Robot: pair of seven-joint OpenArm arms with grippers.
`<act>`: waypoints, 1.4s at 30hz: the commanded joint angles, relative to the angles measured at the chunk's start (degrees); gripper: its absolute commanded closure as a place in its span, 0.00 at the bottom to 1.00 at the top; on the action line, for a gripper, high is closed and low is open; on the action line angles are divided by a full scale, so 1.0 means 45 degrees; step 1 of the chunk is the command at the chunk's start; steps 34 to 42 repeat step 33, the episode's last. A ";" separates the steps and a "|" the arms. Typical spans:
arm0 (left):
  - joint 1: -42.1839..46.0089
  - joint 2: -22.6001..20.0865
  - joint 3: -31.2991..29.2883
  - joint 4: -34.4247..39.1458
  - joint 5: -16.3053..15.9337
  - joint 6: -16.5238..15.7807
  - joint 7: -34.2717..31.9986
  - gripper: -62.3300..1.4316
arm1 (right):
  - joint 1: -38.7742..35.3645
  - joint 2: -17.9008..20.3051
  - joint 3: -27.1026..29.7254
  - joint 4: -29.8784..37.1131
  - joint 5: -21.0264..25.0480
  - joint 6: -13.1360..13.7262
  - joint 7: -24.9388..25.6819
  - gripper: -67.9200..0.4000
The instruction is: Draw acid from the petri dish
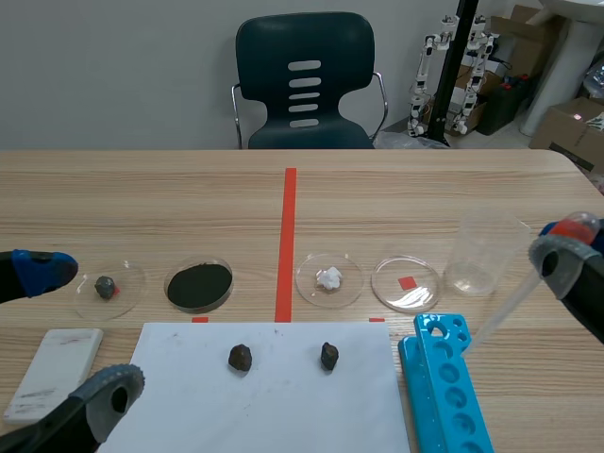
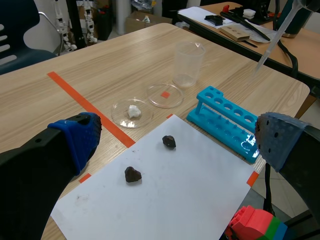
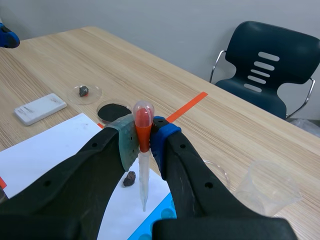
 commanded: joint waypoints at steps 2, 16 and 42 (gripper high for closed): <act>-0.0034 0.0063 0.0034 0.0112 -0.0175 -0.0029 -0.0209 0.00 | 0.0117 -0.0005 0.0058 0.0083 0.0136 0.0010 0.0257 0.90; -0.0034 0.0063 0.0034 0.0112 -0.0175 -0.0029 -0.0209 0.00 | 0.0117 -0.0005 0.0058 0.0083 0.0136 0.0010 0.0427 0.90; -0.0034 0.0063 0.0034 0.0112 -0.0175 -0.0029 -0.0209 0.00 | 0.0117 -0.0005 0.0058 0.0083 0.0131 0.0010 0.0427 0.90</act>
